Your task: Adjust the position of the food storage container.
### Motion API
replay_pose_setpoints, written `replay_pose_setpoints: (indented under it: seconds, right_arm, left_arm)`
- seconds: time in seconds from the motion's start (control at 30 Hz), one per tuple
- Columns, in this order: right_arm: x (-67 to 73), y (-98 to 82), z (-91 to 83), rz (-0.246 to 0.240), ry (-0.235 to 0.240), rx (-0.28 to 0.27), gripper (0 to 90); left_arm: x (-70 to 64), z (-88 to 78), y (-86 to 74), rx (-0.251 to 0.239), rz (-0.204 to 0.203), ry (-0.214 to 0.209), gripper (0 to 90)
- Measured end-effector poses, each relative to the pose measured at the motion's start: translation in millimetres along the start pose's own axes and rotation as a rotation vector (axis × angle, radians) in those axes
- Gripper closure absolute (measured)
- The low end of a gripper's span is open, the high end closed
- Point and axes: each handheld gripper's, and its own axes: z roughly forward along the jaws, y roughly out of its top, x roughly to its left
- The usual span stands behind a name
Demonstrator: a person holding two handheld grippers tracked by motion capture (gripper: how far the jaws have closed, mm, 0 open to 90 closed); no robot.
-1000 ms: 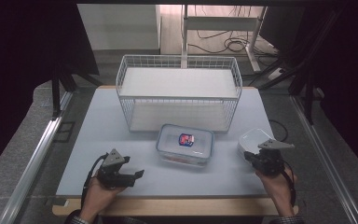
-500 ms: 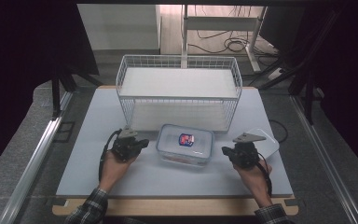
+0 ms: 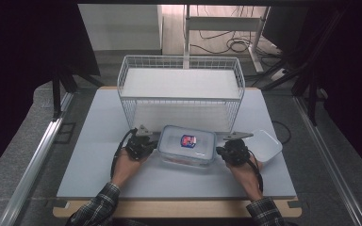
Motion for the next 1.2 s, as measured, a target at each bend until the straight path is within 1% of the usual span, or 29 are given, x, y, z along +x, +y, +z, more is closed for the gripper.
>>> replay_pose_setpoints:
  seconds: [0.03,0.1,0.23,0.3,0.37,0.4,0.43,0.47,0.6,0.63,0.67,0.7,0.77,0.8,0.83,0.87,0.9,0.93,1.0,1.03,1.07,1.1,1.13,1.17,1.2]
  right_arm:
    - [0.7,-0.3,-0.6,-0.002,0.001,0.002,89.7]
    - [2.4,-1.5,-2.5,-0.008,0.017,0.008,89.7]
    - [5.4,-2.7,-3.4,-0.015,0.022,0.008,89.7]
    - [8.8,-4.2,-5.3,-0.021,0.036,0.015,89.7]
    - [11.9,-6.2,-7.0,-0.029,0.048,0.014,89.7]
    - [11.9,-6.2,-7.0,-0.029,0.048,0.014,89.7]
    - [15.6,-7.8,-9.0,-0.035,0.056,0.018,89.7]
    - [17.4,-8.6,-9.9,-0.042,0.059,0.018,89.7]
    - [21.7,-11.6,-13.2,-0.054,0.069,0.022,89.7]
    - [22.3,-12.1,-14.0,-0.055,0.072,0.024,89.7]
    - [22.3,-12.1,-14.0,-0.055,0.072,0.024,89.7]
    - [23.1,-12.9,-14.6,-0.058,0.078,0.020,89.7]
    - [25.2,-13.5,-15.3,-0.066,0.072,0.025,89.8]
    - [26.3,-13.2,-15.8,-0.068,0.066,0.026,89.7]
    - [26.8,-13.3,-16.0,-0.070,0.062,0.024,89.7]
    - [26.8,-13.3,-16.0,-0.070,0.062,0.024,89.7]
    - [26.7,-14.4,-16.0,-0.072,0.066,0.024,89.7]
    - [26.7,-14.4,-16.0,-0.072,0.066,0.024,89.7]
    - [25.6,-15.1,-16.8,-0.070,0.073,0.024,89.7]
    - [25.4,-15.3,-16.9,-0.072,0.073,0.025,89.7]
    - [25.0,-15.4,-17.1,-0.072,0.073,0.026,89.7]
    - [24.4,-16.1,-17.8,-0.071,0.067,0.028,89.7]
    - [23.9,-16.3,-17.9,-0.072,0.066,0.027,89.7]
    - [23.1,-16.5,-18.6,-0.068,0.071,0.032,89.7]
    - [23.1,-16.5,-18.6,-0.068,0.071,0.032,89.7]
  left_arm:
    - [0.0,0.0,0.0,0.000,0.000,0.000,90.0]
    - [-4.8,-5.9,-4.4,0.007,-0.002,0.005,90.0]
    - [-9.2,-11.0,-9.0,0.013,-0.007,0.006,90.0]
    - [-13.6,-16.9,-13.5,0.023,-0.003,0.014,90.0]
    - [-14.9,-19.5,-15.6,0.026,-0.004,0.017,90.0]
    - [-14.9,-19.5,-15.6,0.026,-0.004,0.017,90.0]
    - [-15.8,-21.3,-17.0,0.029,-0.003,0.022,90.0]
    - [-18.0,-24.4,-19.7,0.036,-0.006,0.025,90.0]
    - [-26.1,-31.8,-27.6,0.039,-0.013,0.025,90.0]
    - [-26.1,-31.8,-27.6,0.039,-0.013,0.025,90.0]
    - [-29.2,-33.1,-30.0,0.045,-0.007,0.005,90.0]
    - [-32.4,-34.5,-31.5,0.042,-0.001,0.021,90.0]
    - [-37.4,-38.7,-30.8,0.040,0.019,0.044,90.0]
    - [-38.4,-40.2,-30.4,0.041,0.028,0.048,90.0]
    - [-38.3,-41.5,-32.1,0.036,0.021,0.034,90.0]
    - [-38.3,-41.5,-32.1,0.036,0.021,0.034,90.0]
    - [-38.6,-41.7,-33.4,0.032,0.007,0.025,90.0]
    - [-38.7,-42.3,-34.0,0.031,0.002,0.020,90.0]
    - [-40.9,-43.0,-34.9,0.030,0.004,0.018,90.0]
    - [-41.4,-43.6,-35.1,0.031,0.014,0.016,90.0]
    - [-43.2,-43.9,-35.5,0.030,0.009,0.011,90.0]
    - [-44.2,-44.3,-36.1,0.030,0.022,0.008,90.0]
    - [-45.4,-44.7,-36.6,0.029,0.023,0.006,90.0]
    - [-46.0,-46.0,-37.6,0.029,0.022,-0.012,90.0]
    - [-46.0,-46.0,-37.6,0.029,0.022,-0.012,89.9]
